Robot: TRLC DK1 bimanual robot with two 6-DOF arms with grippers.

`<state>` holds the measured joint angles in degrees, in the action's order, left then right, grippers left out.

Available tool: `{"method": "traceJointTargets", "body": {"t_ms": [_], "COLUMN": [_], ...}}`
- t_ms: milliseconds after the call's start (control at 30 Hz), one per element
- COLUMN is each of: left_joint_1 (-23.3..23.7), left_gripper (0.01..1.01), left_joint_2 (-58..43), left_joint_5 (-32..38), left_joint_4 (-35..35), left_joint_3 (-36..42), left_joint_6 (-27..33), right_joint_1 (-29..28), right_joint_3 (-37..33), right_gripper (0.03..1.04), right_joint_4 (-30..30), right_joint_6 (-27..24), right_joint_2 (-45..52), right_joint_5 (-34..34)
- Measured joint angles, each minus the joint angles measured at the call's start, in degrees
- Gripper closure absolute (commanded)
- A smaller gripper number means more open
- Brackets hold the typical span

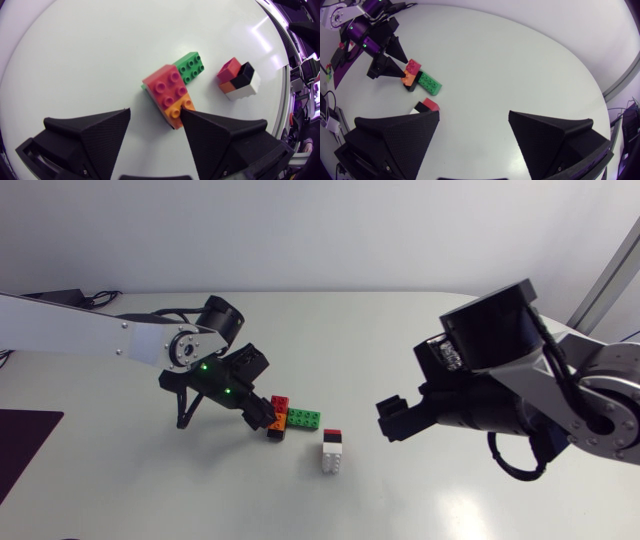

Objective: Disassemble duplo

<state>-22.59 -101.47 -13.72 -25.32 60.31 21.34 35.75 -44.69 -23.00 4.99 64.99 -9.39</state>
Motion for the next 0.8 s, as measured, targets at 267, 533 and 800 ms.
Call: {"method": "traceJointTargets", "body": {"t_ms": [267,533,800], "left_joint_1": [-1.0,-1.4,-7.6], "left_gripper": [0.328,0.316,0.313], "left_joint_2": [0.4,11.1,15.1], "left_joint_5": [0.4,-1.1,-2.0], "left_joint_4": [-1.4,-1.5,-1.5], "left_joint_3": [-2.8,-4.5,-8.0], "left_joint_6": [-0.2,0.5,6.4], "right_joint_1": [5.7,6.3,3.8], "right_joint_3": [-3.5,-3.7,-2.1], "right_gripper": [0.07,0.07,0.07], "right_joint_4": [-1.6,-6.1,-4.1], "right_joint_6": [-2.4,-9.9,-20.3], "right_joint_2": [5.0,7.3,14.6], "right_joint_5": [1.8,7.3,20.4]}}
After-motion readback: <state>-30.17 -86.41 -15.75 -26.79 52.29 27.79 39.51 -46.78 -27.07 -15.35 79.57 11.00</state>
